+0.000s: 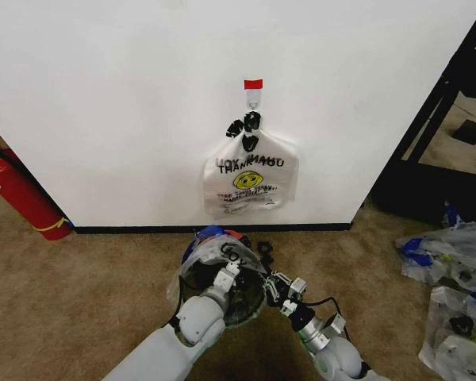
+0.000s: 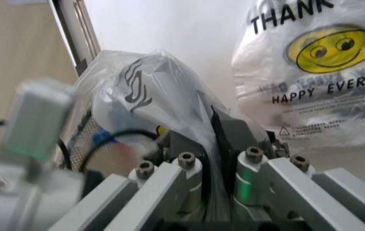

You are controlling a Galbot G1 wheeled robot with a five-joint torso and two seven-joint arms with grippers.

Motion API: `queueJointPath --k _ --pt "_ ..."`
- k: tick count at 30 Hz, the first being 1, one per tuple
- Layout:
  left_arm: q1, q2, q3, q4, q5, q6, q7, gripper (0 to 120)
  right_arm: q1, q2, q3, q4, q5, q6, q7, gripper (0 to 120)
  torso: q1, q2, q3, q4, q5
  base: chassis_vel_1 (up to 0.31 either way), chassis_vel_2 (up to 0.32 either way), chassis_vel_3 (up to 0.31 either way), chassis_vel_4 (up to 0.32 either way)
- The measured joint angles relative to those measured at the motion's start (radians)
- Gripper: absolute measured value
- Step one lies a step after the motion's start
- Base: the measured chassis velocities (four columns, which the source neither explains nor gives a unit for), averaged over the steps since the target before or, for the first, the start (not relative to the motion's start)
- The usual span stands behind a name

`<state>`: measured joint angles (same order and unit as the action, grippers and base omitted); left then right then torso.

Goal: Pick up the garbage bag from the wall and place it over the trash bin.

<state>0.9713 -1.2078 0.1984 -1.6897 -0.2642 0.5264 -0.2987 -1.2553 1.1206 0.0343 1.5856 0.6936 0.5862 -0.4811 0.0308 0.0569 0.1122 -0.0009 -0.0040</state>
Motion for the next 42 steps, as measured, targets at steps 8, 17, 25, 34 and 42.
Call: queueJointPath --k 8,17,25,34,42 --pt "-0.031 -0.015 -0.027 0.039 0.034 -0.009 -0.012 0 -0.004 -0.001 0.003 0.000 -0.001 0.001 -0.003 1 0.000 0.000 0.000 0.0000 0.0000 0.000 0.000 0.000 0.000" --pt "-0.013 0.022 -0.055 0.033 0.053 -0.004 -0.012 0 0.004 -0.004 0.003 -0.018 0.011 0.005 -0.013 1 0.000 0.000 0.000 0.0001 -0.0001 0.000 0.000 0.000 0.000" --pt "0.022 0.020 -0.032 -0.017 0.021 0.016 -0.007 0 0.009 -0.012 -0.001 0.009 0.027 -0.003 0.012 1 0.000 0.000 0.000 0.0002 0.0001 0.000 0.000 0.000 0.000" --pt "0.016 -0.044 -0.058 -0.063 -0.029 0.001 -0.018 0 -0.036 -0.078 -0.007 0.098 0.005 -0.015 0.064 1 0.000 0.000 0.000 -0.0002 0.0000 0.000 0.000 0.000 0.000" --pt "0.060 -0.028 -0.066 -0.084 0.022 0.002 -0.019 0 -0.048 -0.130 0.006 0.135 -0.023 -0.025 0.097 1 0.000 0.000 0.000 0.0001 0.0000 0.000 0.000 0.000 0.000"
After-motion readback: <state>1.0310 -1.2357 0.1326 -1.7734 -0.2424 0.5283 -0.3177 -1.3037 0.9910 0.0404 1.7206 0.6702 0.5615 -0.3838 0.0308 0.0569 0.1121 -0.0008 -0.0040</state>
